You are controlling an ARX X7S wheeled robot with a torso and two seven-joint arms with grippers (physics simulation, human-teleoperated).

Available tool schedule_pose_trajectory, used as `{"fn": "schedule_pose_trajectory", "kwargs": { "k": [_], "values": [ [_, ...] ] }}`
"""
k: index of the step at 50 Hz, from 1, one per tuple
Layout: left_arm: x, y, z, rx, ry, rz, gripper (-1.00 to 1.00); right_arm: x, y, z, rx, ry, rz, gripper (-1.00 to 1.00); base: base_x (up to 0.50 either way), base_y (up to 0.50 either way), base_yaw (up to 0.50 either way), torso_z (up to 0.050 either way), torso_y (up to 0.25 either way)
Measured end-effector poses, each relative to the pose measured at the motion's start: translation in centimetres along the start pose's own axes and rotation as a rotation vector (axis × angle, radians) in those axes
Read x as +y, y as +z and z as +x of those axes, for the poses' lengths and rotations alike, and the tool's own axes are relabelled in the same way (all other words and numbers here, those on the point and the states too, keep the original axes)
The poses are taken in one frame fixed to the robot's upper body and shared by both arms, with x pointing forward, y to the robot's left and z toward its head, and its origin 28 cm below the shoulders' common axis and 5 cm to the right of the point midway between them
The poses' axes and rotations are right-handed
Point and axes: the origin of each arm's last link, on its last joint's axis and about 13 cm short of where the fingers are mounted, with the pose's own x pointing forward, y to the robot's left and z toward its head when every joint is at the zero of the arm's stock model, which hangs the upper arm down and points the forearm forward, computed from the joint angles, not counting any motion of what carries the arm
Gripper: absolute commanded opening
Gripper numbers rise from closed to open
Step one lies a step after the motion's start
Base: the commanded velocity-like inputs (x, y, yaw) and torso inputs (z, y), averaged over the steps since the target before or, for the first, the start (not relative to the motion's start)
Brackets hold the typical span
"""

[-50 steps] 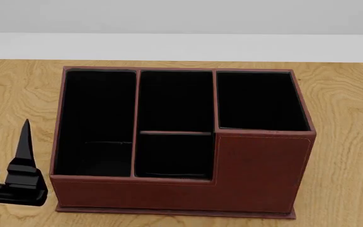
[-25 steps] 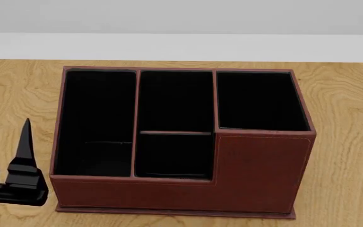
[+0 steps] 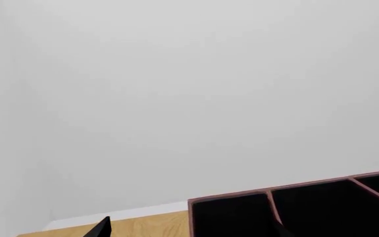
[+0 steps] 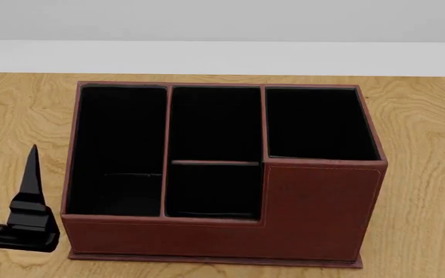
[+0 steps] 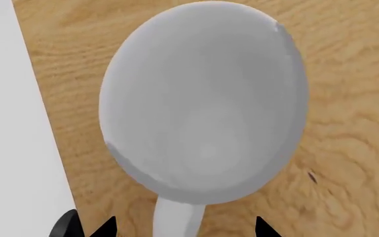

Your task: Pick up the white mug and place it to the right of the caddy.

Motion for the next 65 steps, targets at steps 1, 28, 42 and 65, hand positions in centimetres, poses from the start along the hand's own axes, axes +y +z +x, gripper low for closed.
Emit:
{"fn": "schedule_pose_trajectory", "kwargs": {
  "k": [1,28,42,65],
  "values": [
    [0.0,0.0,0.0,0.0,0.0,0.0,1.0,0.0,-0.1,0.1,0.002,0.002,0.002,1.0,0.0,0.0,0.0,0.0,0.0],
    [0.0,-0.1,0.0,-0.001,-0.001,-0.003,1.0,-0.3,-0.4,1.3,0.017,0.055,0.022,-1.0,0.0,0.0,0.0,0.0,0.0],
    [0.2,0.0,-0.1,-0.006,0.007,-0.004,1.0,-0.1,-0.3,0.8,0.015,0.04,0.019,-1.0,0.0,0.0,0.0,0.0,0.0],
    [0.9,1.3,-0.9,-0.061,0.07,-0.005,1.0,0.4,0.7,-1.7,-0.038,-0.023,-0.01,-1.0,0.0,0.0,0.0,0.0,0.0]
  ]
}}
